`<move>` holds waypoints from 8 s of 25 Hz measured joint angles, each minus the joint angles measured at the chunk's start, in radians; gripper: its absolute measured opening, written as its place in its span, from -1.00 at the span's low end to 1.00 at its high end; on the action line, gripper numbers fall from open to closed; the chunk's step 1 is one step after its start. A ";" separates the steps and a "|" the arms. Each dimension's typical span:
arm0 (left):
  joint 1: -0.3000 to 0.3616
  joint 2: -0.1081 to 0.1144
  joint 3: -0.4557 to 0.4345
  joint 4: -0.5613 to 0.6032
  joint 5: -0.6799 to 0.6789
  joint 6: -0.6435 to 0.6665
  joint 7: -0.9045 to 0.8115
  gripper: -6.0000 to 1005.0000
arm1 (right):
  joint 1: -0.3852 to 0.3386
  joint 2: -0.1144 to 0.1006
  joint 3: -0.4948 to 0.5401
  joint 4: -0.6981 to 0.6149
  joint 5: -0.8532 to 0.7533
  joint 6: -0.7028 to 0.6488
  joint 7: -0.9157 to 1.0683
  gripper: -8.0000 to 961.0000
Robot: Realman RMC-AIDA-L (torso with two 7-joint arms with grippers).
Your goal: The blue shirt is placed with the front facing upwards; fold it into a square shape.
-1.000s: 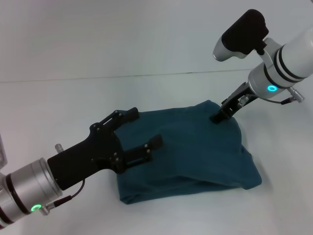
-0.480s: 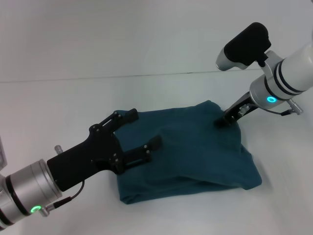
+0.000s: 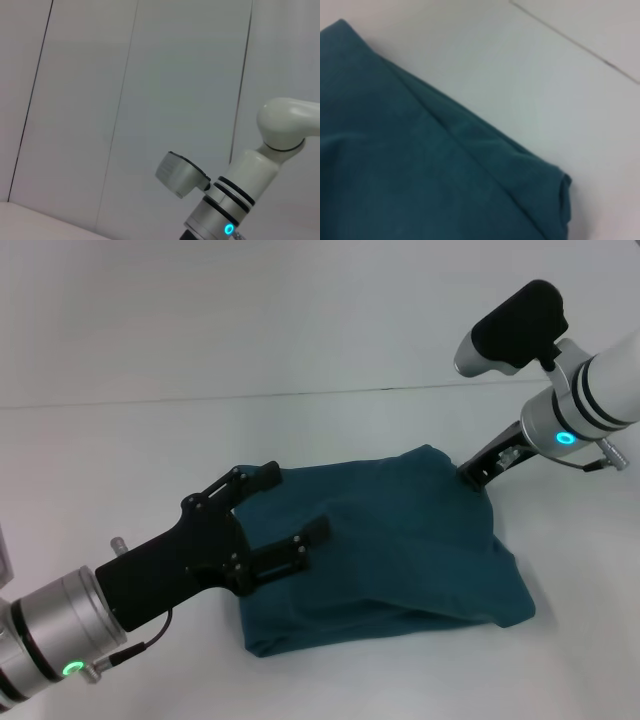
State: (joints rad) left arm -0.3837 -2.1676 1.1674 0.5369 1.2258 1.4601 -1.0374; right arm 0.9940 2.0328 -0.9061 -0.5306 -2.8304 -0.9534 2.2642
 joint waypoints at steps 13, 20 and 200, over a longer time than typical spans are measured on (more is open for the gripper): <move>-0.007 0.002 -0.002 -0.022 0.000 0.000 0.002 0.86 | -0.011 0.011 0.004 -0.030 0.002 0.014 0.020 -0.38; -0.010 0.002 -0.002 -0.022 0.000 0.000 0.002 0.86 | -0.002 0.004 0.030 0.010 0.002 0.006 0.028 -0.04; 0.045 0.000 -0.173 -0.075 -0.010 0.040 0.122 0.72 | -0.295 0.073 -0.427 0.469 1.695 -0.156 -1.492 -0.96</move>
State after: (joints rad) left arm -0.3390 -2.1674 0.9941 0.4617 1.2154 1.5000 -0.9152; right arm 0.6991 2.1058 -1.3328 -0.0618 -1.1349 -1.1093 0.7724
